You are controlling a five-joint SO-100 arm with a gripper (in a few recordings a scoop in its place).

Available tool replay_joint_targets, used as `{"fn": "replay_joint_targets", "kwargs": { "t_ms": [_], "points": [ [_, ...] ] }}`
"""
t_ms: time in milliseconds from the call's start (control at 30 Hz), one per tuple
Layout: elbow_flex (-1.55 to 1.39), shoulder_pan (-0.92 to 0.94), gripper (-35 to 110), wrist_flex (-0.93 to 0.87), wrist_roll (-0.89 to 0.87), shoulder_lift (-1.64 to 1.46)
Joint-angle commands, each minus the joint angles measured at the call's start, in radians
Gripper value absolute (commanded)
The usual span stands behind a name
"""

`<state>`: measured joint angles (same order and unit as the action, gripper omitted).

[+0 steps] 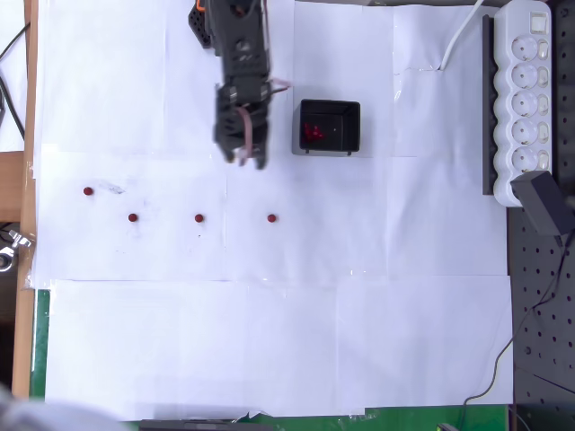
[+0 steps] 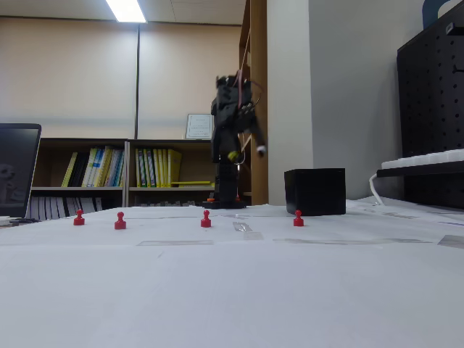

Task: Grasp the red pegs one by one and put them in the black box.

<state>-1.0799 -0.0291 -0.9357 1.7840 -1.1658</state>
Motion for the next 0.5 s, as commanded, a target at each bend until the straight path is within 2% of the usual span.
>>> {"fn": "replay_joint_targets", "kwargs": {
  "t_ms": [0, 333, 467],
  "points": [
    [0.077, -0.021, 19, 0.212, -0.048, 0.025],
    [0.374, -0.160, 19, 0.867, -0.156, -0.084],
    [0.360, -0.190, 19, 0.996, -0.213, -0.195]
  ]
}}
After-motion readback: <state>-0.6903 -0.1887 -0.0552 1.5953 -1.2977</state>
